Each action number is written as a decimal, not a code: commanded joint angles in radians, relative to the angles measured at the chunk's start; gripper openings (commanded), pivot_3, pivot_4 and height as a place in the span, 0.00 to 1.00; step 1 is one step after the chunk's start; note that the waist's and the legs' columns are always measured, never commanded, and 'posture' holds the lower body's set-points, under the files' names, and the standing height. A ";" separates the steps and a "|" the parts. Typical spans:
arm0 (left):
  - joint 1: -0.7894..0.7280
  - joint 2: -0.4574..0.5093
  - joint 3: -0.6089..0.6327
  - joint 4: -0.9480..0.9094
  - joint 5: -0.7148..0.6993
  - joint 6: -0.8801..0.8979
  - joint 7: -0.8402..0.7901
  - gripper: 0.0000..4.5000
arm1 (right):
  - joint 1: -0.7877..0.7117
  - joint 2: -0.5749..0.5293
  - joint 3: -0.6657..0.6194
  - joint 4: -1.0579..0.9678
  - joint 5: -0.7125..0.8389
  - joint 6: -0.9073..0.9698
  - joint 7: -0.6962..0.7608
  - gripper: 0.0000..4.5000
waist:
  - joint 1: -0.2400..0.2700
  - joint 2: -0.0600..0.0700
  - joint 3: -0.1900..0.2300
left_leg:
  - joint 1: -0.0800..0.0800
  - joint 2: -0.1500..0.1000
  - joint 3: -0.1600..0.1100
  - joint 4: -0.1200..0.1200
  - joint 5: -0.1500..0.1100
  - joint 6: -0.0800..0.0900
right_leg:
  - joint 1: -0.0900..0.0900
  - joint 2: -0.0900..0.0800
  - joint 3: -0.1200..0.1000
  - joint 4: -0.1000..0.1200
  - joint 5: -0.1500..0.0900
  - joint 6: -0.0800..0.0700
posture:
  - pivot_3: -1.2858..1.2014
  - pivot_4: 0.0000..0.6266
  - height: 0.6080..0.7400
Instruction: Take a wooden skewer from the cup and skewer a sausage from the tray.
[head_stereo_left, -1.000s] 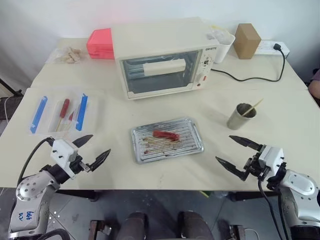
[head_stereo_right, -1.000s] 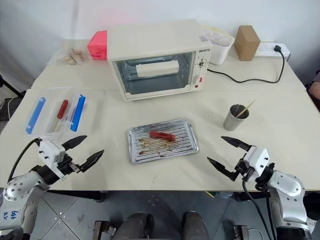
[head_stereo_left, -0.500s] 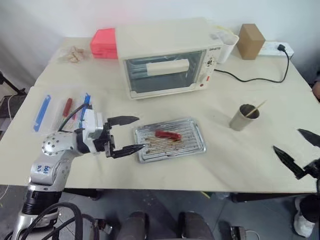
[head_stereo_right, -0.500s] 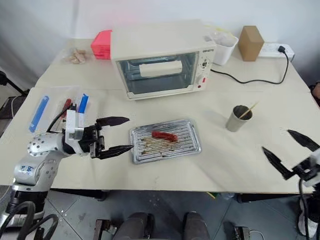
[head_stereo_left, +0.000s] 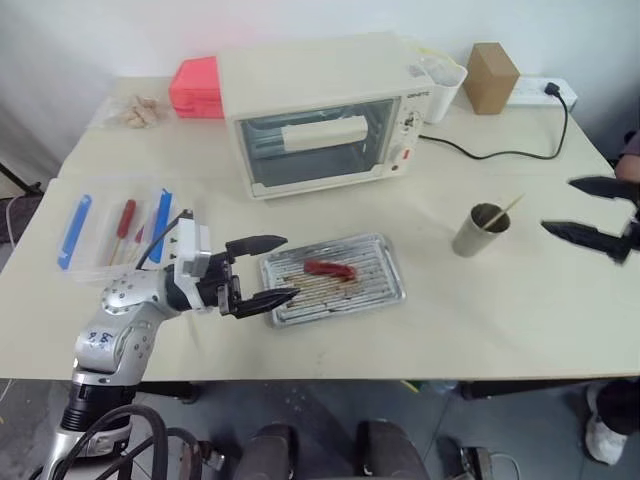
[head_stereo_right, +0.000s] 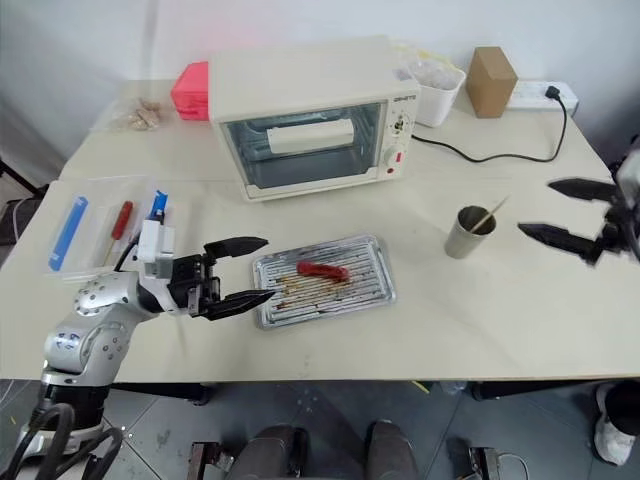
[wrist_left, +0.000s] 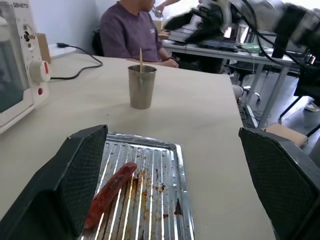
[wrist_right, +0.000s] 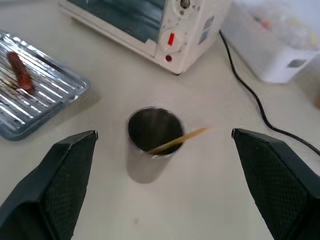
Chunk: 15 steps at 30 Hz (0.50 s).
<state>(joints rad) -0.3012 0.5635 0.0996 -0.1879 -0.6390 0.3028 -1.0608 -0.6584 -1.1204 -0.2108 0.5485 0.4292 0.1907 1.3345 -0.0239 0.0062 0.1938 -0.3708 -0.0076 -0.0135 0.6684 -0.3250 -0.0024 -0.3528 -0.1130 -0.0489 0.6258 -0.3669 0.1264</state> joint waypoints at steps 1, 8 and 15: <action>0.003 -0.011 0.002 -0.046 0.002 -0.016 0.017 0.99 | -0.270 0.007 0.152 0.246 -0.183 -0.017 0.047 1.00 | 0.003 0.000 0.000 | -0.001 -0.001 0.000 0.000 0.000 0.000 | -0.002 -0.001 0.000 0.000 0.000 0.000 | 0.52 0.24 1.00; 0.048 -0.018 0.010 -0.094 -0.002 -0.012 0.055 0.99 | -0.660 0.122 0.338 0.661 -0.451 -0.082 0.029 1.00 | -0.001 0.000 0.000 | -0.005 0.000 0.001 -0.003 0.000 0.000 | -0.007 0.000 0.000 0.001 0.000 0.000 | 0.52 0.24 1.00; 0.068 -0.018 0.008 -0.131 -0.009 0.001 0.084 0.99 | -0.749 0.196 0.372 0.759 -0.550 -0.032 0.075 1.00 | -0.002 0.001 0.000 | -0.007 -0.001 0.001 -0.001 0.000 0.000 | -0.008 -0.001 -0.001 0.002 0.000 0.000 | 0.52 0.24 1.00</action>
<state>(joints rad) -0.2401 0.5451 0.0983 -0.2761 -0.6371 0.3061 -0.9838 -1.3743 -0.9147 0.1615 1.3056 -0.1066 0.1408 1.3900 -0.0256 0.0067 0.1942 -0.3776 -0.0089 -0.0131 0.6674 -0.3250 -0.0028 -0.3605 -0.1134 -0.0497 0.6285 -0.3668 0.1265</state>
